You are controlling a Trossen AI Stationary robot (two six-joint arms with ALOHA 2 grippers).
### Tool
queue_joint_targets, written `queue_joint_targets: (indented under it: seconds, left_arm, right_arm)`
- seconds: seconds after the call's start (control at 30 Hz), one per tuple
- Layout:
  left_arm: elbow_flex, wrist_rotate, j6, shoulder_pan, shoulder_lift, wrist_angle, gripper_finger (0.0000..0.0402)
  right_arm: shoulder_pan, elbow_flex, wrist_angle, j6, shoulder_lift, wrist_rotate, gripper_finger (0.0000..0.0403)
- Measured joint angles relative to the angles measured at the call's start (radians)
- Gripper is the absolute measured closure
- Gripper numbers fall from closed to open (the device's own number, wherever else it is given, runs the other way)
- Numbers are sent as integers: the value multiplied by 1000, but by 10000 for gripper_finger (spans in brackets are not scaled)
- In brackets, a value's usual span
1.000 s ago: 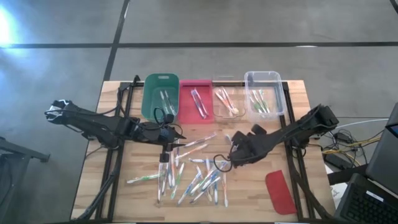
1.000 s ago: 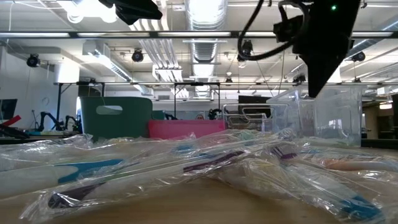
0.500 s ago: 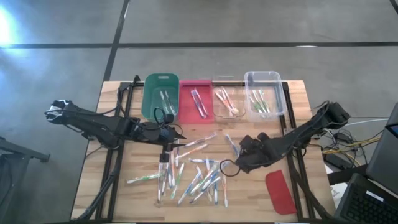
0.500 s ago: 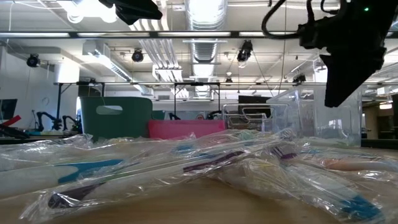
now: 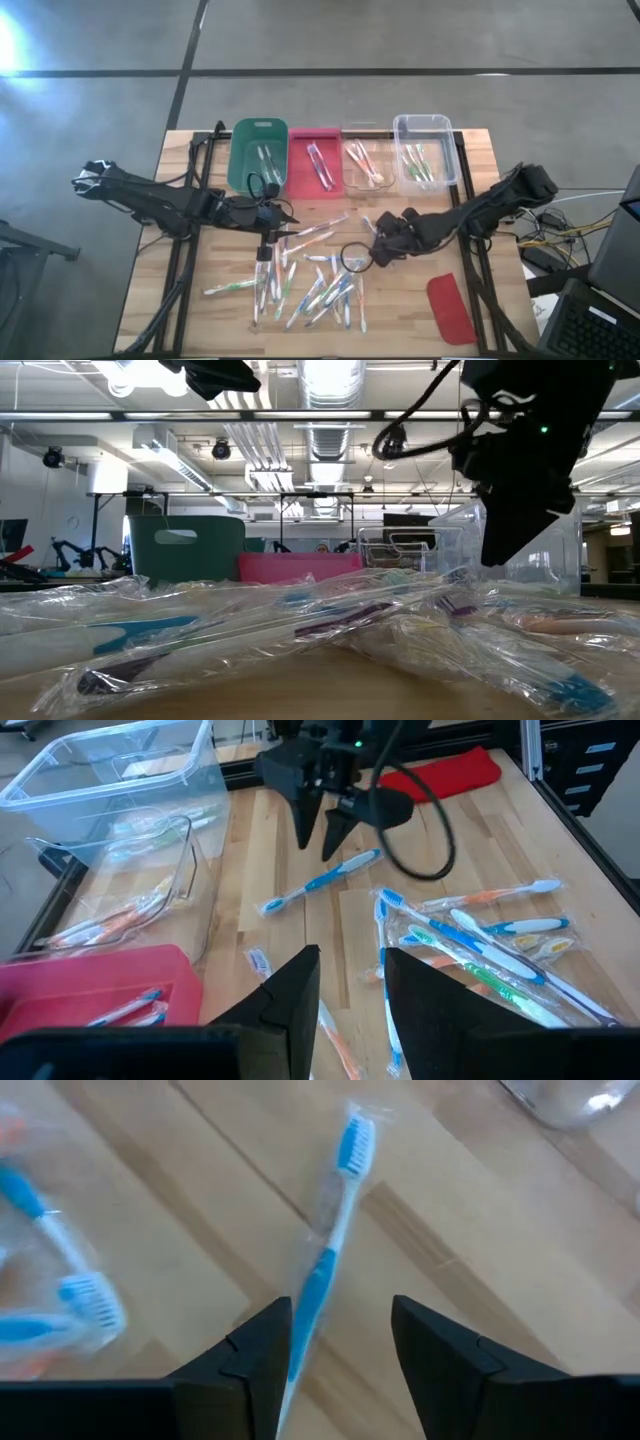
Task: Pick & Place Toothbrushes
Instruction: Put the blue toothbrush into the red bin
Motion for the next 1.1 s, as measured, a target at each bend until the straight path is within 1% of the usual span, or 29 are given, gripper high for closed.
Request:
queue_joint_targets:
  seconds: [0.23, 0.53, 0.67, 0.8, 0.93, 1.0, 1.1]
  left_arm:
    - [0, 0, 0, 0, 0, 1, 280]
    - [0, 0, 0, 0, 0, -1, 280]
    - [0, 0, 0, 1, 0, 1, 280]
    - [0, 0, 13, 1, 0, 5, 280]
    - [0, 0, 64, 1, 5, 31, 280]
    - [0, 0, 37, 1, 13, 31, 280]
    - [0, -3, -11, 4, 32, 45, 280]
  right_arm:
    - [-10, -14, 96, -41, 52, -36, 254]
    - [-12, -15, 130, -41, 159, -45, 279]
    - [-11, -11, 141, -48, 186, -45, 293]
    - [-11, -12, 144, -54, 183, -47, 320]
    - [-11, -13, 143, -59, 173, -50, 361]
    - [-12, -14, 138, -64, 170, -50, 381]
    - [-13, -15, 131, -69, 165, -50, 385]
